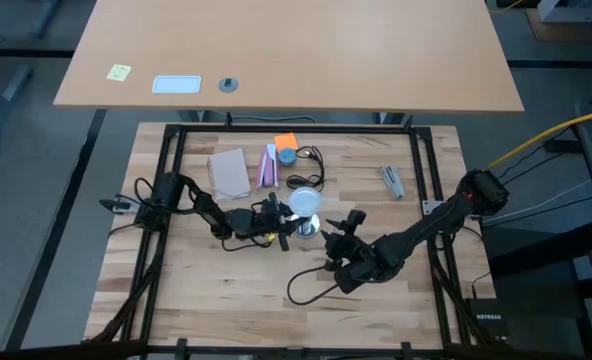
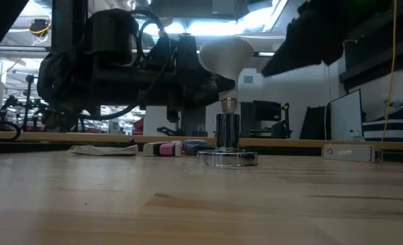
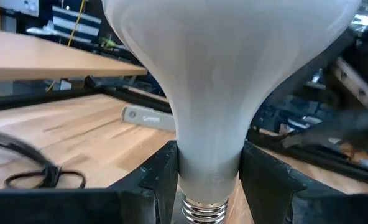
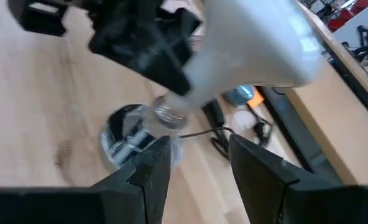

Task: Screw lightbulb
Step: Insert the lightbulb into the lamp

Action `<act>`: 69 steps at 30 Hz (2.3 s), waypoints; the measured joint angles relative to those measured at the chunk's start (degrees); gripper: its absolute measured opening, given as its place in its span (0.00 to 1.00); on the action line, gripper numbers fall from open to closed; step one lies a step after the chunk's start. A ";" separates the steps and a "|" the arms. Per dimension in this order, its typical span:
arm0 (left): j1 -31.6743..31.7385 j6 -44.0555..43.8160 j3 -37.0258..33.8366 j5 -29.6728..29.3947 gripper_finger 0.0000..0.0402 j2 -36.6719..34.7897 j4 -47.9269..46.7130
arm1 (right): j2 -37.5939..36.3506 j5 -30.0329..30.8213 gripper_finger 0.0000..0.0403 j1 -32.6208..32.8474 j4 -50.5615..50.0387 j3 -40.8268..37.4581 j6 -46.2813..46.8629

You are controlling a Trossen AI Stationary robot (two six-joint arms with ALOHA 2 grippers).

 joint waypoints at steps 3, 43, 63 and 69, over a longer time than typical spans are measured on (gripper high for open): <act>0.00 1.90 0.54 0.09 0.36 0.00 0.01 | 2.46 -0.88 0.41 0.00 2.87 0.00 0.00; 0.33 6.55 0.34 0.02 0.36 4.31 0.69 | 12.43 -5.29 0.41 -1.64 12.86 -0.02 1.53; 0.23 7.22 0.35 0.46 0.36 4.16 0.08 | 20.58 -9.82 0.41 -3.62 20.55 -0.01 -0.12; 0.24 7.04 0.34 1.11 0.36 4.16 0.06 | 20.84 -7.31 0.41 -6.03 18.66 0.15 0.27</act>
